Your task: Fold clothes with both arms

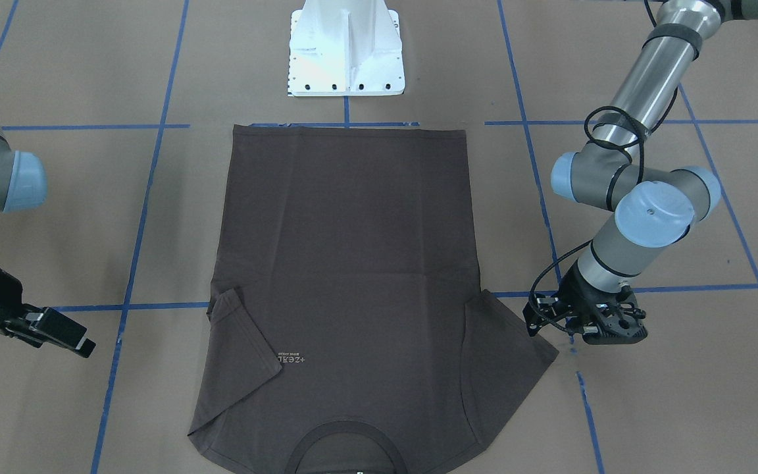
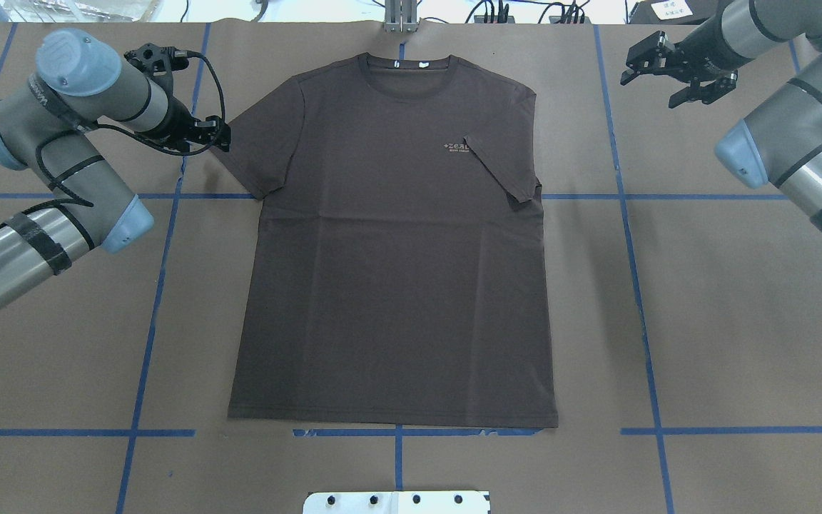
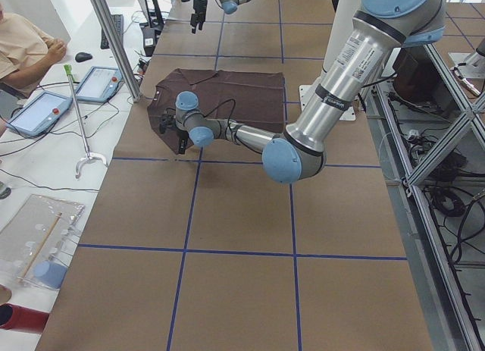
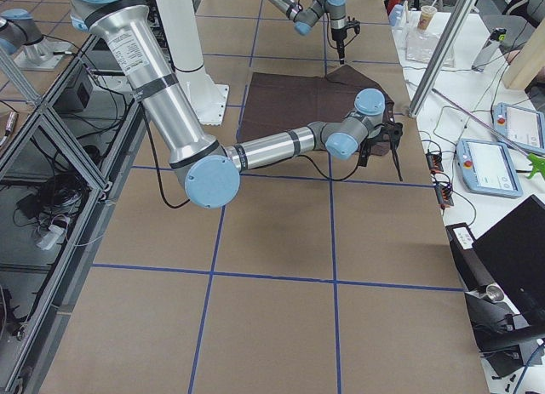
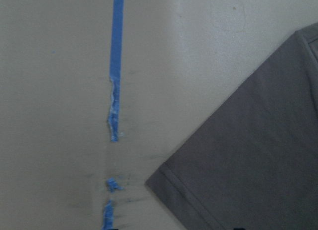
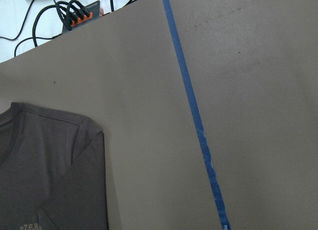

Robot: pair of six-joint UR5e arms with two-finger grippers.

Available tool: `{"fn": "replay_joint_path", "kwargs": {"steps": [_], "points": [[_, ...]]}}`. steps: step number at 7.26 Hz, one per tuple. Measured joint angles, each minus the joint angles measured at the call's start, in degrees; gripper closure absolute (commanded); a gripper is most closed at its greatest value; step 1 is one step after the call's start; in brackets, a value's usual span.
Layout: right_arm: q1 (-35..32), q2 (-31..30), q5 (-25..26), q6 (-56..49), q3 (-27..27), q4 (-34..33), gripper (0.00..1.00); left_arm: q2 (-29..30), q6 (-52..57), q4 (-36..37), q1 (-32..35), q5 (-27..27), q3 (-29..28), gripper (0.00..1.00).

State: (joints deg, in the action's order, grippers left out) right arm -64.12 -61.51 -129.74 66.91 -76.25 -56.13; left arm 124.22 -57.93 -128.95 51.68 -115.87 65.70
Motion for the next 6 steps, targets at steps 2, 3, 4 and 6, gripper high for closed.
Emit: {"fn": "replay_joint_path", "kwargs": {"steps": [2, 3, 4, 6], "points": [[0.2, -0.2, 0.5, -0.1, 0.1, 0.0, 0.00, 1.4, 0.1, -0.2, -0.3, 0.3, -1.7, 0.33], [0.3, -0.2, 0.6, 0.0, 0.1, 0.0, 0.00, 1.6, 0.6, -0.2, -0.3, 1.1, -2.0, 0.37], [0.4, -0.2, 0.7, 0.0, 0.1, 0.0, 0.00, 1.8, 1.7, -0.2, -0.3, 2.4, -2.3, 0.38], [0.6, -0.1, 0.8, 0.0, 0.2, 0.0, 0.00, 1.8, 3.0, -0.3, -0.2, 4.2, -3.3, 0.39]]}}
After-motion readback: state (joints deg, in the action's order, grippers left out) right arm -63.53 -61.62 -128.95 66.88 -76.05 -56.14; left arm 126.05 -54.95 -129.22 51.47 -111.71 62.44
